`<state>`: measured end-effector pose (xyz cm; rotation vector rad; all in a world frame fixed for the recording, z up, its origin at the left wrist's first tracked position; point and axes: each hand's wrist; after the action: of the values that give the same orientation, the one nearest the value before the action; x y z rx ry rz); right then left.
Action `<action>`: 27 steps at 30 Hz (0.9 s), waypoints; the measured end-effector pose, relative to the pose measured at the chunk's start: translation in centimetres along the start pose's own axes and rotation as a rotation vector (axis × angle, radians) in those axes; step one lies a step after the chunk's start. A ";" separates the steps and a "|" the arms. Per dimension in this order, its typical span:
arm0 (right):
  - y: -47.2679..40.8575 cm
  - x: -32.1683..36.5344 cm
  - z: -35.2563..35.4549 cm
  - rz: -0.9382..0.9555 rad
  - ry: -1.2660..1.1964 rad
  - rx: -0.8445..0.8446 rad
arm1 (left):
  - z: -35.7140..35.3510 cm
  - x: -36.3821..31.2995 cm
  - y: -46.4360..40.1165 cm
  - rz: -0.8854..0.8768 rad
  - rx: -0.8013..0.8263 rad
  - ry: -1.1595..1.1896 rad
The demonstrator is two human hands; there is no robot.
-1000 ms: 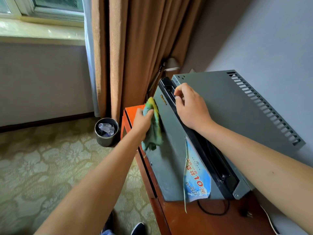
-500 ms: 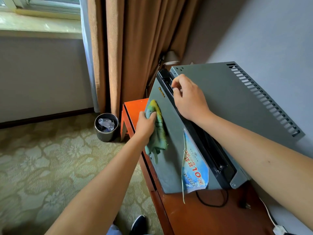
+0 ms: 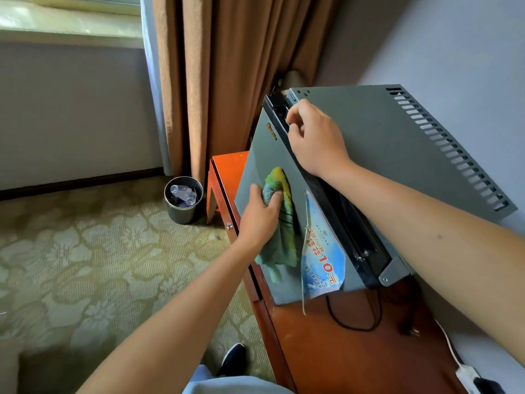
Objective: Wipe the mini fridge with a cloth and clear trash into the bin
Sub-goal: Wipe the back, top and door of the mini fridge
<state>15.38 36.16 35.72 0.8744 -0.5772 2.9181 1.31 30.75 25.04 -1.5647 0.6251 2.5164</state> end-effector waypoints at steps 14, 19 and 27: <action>1.1 1.1 0.6 -0.021 0.017 0.059 | -3.6 3.9 3.9 0.008 0.004 -0.060; 4.3 1.0 1.9 -0.017 -0.059 0.240 | -6.1 6.8 6.8 0.064 0.023 -0.072; 9.1 0.6 3.0 0.214 0.208 0.452 | -5.4 2.9 6.1 -0.033 -0.143 0.074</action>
<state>15.13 26.59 35.26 0.5461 0.0103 3.3446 2.61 22.74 22.18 -1.7075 0.4318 2.5394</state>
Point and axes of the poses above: each hand's wrist, its own y-axis away from the middle knuckle, its own z-axis out of the back of the hand, x = y × z, and after that the axes turned 15 degrees about -y, right-handed
